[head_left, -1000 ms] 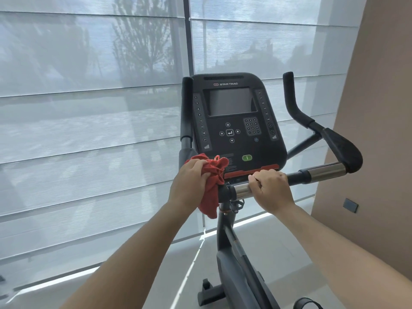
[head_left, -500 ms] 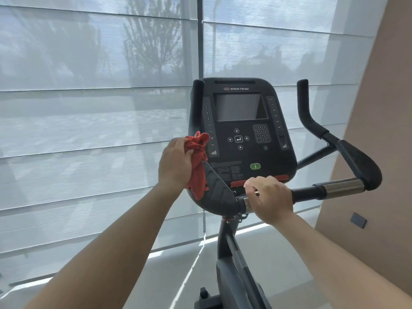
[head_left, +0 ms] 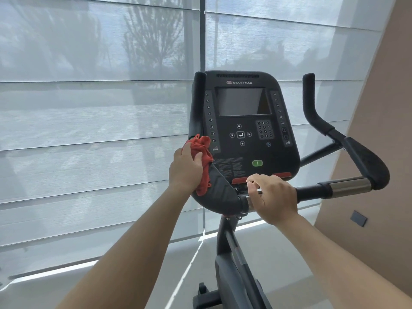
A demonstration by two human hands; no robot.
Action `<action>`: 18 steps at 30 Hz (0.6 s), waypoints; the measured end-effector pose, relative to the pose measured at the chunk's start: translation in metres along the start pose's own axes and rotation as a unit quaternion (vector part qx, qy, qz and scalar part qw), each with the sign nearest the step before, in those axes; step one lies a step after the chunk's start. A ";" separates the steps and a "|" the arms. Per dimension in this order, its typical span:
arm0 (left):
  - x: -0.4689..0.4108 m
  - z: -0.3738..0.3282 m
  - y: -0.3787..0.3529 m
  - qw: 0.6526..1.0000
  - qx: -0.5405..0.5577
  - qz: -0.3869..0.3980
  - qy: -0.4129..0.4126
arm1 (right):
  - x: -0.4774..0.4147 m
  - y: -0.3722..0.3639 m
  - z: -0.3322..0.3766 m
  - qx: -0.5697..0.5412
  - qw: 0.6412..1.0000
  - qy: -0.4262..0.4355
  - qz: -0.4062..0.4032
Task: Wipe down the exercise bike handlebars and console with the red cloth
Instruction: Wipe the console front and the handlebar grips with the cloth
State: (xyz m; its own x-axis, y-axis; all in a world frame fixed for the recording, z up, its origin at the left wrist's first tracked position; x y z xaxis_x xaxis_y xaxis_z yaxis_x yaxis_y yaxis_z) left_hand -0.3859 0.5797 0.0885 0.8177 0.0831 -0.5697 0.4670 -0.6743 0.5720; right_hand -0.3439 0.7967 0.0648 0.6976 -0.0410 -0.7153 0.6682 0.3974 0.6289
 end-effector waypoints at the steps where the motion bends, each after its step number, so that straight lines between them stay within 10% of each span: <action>1: 0.001 0.000 0.001 1.000 0.002 -0.001 0.001 | 0.000 0.000 0.001 0.003 1.000 0.000 0.003; 18: 0.074 -0.018 0.008 0.995 0.066 -0.070 0.032 | 0.005 -0.011 0.007 0.052 0.988 0.077 0.122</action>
State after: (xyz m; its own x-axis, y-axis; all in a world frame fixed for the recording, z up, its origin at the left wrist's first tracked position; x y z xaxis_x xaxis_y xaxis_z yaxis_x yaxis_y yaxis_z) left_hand -0.3160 0.5932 0.0616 0.7688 0.2265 -0.5981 0.5332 -0.7433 0.4039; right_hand -0.3458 0.7860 0.0560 0.7982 0.1881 -0.5722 0.5144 0.2813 0.8101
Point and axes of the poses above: each hand's wrist, its own x-axis away from the middle knuckle, its own y-axis out of the back of the hand, z = x × y, the point moved 10 cm from there along -x, towards the middle knuckle, and after that the axes turned 12 degrees about -y, right-handed, at the moved point
